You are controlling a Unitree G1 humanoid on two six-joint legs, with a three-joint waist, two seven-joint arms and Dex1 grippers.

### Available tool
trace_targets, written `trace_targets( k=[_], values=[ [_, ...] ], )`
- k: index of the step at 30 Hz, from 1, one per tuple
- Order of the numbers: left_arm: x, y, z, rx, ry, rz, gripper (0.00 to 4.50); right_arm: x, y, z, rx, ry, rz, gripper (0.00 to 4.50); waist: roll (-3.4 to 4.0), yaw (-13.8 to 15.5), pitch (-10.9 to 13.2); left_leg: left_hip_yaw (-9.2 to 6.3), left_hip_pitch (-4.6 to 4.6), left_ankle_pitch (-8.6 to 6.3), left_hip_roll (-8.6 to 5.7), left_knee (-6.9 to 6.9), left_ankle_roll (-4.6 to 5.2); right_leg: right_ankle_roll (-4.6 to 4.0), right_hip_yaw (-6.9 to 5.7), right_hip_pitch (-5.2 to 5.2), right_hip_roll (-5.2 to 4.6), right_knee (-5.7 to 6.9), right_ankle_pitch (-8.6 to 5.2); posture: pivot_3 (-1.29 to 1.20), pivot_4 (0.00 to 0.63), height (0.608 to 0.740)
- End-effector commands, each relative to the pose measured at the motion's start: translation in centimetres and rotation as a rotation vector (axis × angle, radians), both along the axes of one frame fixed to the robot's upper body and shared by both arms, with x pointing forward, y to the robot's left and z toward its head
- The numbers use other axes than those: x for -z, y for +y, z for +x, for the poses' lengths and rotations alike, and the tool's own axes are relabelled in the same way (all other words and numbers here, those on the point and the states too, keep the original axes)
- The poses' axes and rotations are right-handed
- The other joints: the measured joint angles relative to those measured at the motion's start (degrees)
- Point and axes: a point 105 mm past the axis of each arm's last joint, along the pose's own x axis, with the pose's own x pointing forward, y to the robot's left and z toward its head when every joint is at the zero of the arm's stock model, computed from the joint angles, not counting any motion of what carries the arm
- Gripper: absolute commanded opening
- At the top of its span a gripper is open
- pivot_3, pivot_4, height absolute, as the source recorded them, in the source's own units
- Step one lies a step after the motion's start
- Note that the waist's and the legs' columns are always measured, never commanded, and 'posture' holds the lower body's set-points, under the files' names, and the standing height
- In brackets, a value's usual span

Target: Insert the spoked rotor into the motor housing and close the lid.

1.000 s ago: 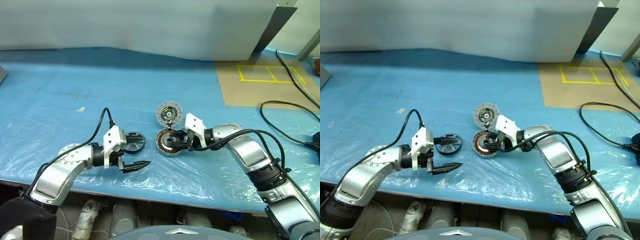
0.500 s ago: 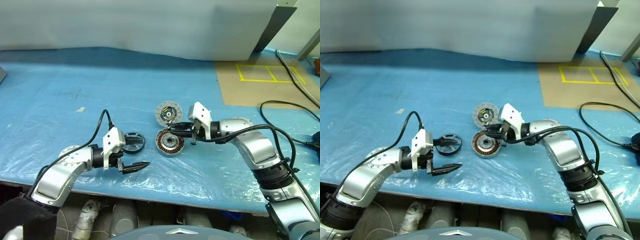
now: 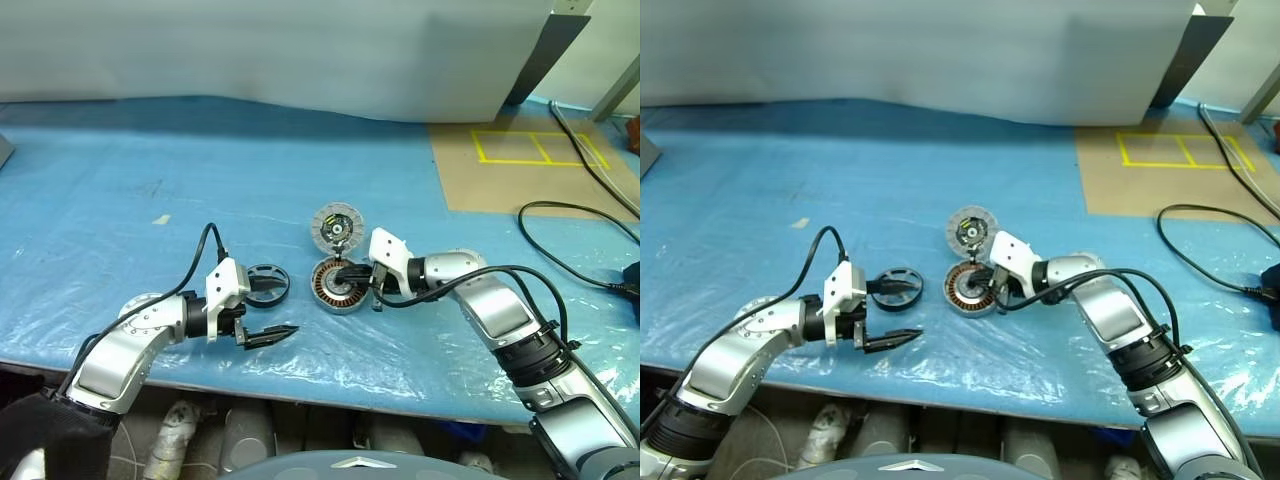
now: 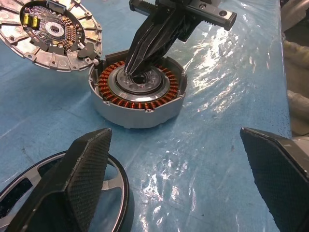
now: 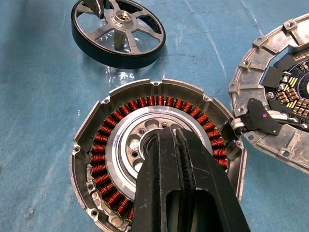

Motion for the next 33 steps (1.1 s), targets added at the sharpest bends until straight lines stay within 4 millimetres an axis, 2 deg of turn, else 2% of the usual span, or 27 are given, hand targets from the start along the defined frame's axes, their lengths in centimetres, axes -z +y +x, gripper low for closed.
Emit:
trace_targets(
  k=[1,6,8,10,14,16,18,19,25,28,31,33],
  values=[
    [-0.2,0.1,0.0,0.008,-0.020,-0.010,4.50,0.4,-0.1,-0.4,0.016,0.061,0.023,0.02,0.00,0.00,0.00,0.00,0.01,0.00,0.00,0.00,0.00,0.00,0.00,0.01,0.00,0.00,0.00,0.00,0.150,0.740],
    [0.0,0.1,0.1,0.013,-0.020,-0.013,4.50,-4.9,1.5,-0.3,0.000,0.127,0.313,0.02,0.00,-0.02,0.01,0.00,-0.20,0.00,0.00,-0.01,0.01,0.00,0.00,-0.21,0.01,0.01,0.00,0.00,0.150,0.740],
    [0.0,0.1,0.2,0.012,-0.020,-0.013,4.50,-5.6,1.8,-0.4,-0.005,0.133,0.342,0.02,0.00,-0.05,0.01,0.01,-0.25,0.00,0.00,-0.03,0.00,-0.01,0.01,-0.28,0.01,0.01,0.00,0.00,0.150,0.740],
    [0.1,0.2,0.2,0.011,-0.020,-0.013,4.50,-5.0,2.0,-0.5,-0.010,0.136,0.308,0.02,0.00,-0.01,0.01,0.01,-0.26,0.01,0.01,-0.05,0.00,-0.01,0.00,-0.31,0.02,0.01,0.00,0.00,0.150,0.740],
    [0.2,0.2,0.2,0.009,-0.021,-0.013,4.50,0.4,0.5,0.0,0.047,0.114,0.046,0.02,0.00,0.09,0.01,0.02,-0.26,0.01,0.01,-0.07,-0.01,-0.01,-0.02,-0.28,0.01,-0.03,0.00,0.00,0.150,0.740],
    [0.2,0.2,0.2,0.009,-0.021,-0.014,4.50,2.3,-0.3,-0.3,0.030,0.102,-0.047,0.02,0.03,0.04,0.00,0.02,-0.28,0.01,-0.01,-0.05,-0.02,-0.01,-0.01,-0.27,0.00,-0.04,0.00,0.00,0.150,0.740],
    [0.2,0.2,0.3,0.008,-0.022,-0.016,4.50,2.9,-0.6,-0.7,0.022,0.113,-0.062,0.02,-0.01,0.03,-0.04,0.09,-0.12,0.01,-0.01,-0.07,-0.02,0.00,0.04,-0.18,-0.01,-0.03,0.00,0.00,0.150,0.740],
    [0.3,0.3,0.3,0.006,-0.022,-0.016,4.50,2.5,-0.5,-0.5,0.036,0.111,-0.039,0.02,-0.02,0.02,-0.04,0.09,-0.06,0.00,0.01,-0.08,-0.01,0.00,0.04,-0.14,0.00,-0.03,-0.01,0.00,0.150,0.740],
    [0.4,0.2,0.3,0.007,-0.024,-0.017,4.50,-3.4,1.0,0.2,0.042,0.154,0.266,0.02,-0.01,0.01,-0.03,0.09,-0.09,0.00,0.00,-0.07,0.00,-0.01,0.05,-0.17,0.00,-0.02,0.00,0.00,0.150,0.740],
    [0.5,0.1,0.4,0.010,-0.024,-0.019,4.50,-5.6,1.4,0.3,0.041,0.177,0.367,0.02,-0.01,0.00,-0.03,0.09,-0.22,0.00,0.01,-0.08,0.00,-0.01,0.04,-0.30,0.00,-0.02,0.00,0.00,0.150,0.740],
    [0.5,0.1,0.3,0.013,-0.024,-0.021,4.50,-5.6,1.4,0.3,0.045,0.182,0.367,0.02,-0.01,0.03,-0.03,0.10,-0.25,0.01,0.01,-0.10,-0.01,-0.01,0.03,-0.33,0.01,-0.02,0.00,0.00,0.150,0.740],
    [0.4,0.0,0.3,0.011,-0.023,-0.025,4.50,-2.6,0.9,0.1,0.059,0.160,0.202,0.02,-0.01,0.06,-0.03,0.10,-0.24,0.01,0.01,-0.12,-0.01,-0.01,0.03,-0.33,0.01,-0.03,0.00,0.00,0.150,0.740]
  ],
)
